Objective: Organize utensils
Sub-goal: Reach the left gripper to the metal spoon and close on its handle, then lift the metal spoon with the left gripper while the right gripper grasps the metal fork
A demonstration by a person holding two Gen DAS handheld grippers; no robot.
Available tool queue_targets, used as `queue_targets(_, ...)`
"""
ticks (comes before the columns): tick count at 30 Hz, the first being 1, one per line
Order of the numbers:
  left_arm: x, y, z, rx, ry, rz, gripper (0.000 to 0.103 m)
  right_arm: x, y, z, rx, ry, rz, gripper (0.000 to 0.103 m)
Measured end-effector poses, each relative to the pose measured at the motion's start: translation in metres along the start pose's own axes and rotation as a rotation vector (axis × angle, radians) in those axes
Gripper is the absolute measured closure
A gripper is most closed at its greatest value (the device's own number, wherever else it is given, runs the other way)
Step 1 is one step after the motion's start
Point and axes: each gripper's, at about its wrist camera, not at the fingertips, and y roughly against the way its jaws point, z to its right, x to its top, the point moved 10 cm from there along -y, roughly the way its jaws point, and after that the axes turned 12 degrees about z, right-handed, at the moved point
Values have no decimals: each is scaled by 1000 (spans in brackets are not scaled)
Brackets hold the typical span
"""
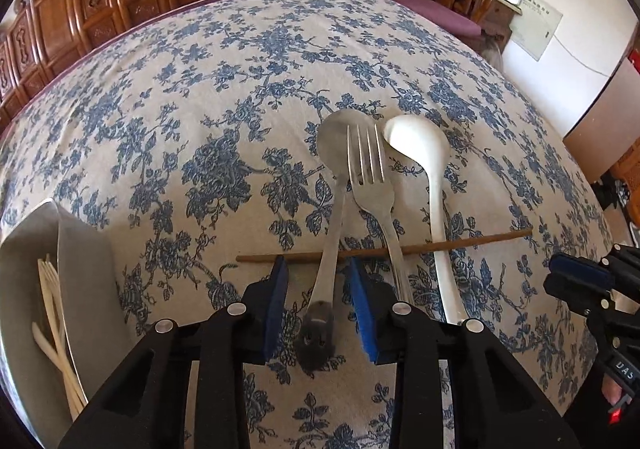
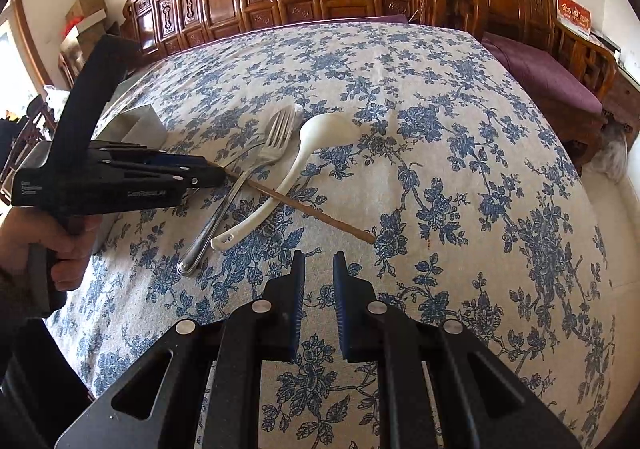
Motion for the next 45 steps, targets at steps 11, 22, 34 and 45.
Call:
queue_targets(11,14,13,12,30,-107,71,96,-2,0,-3,6,11,-11,87)
queue_targets(22,34,69,-2,31,-65,230,103,10,-5,-26,24,4,5,87)
queue_targets(34,33,88,-28,2,-24,217,103,25,-40,-72,79,-18,-1,87)
queue_targets(45,24,89,-49,25,10,202,103,22,-83,-82,-20,12,-71,74)
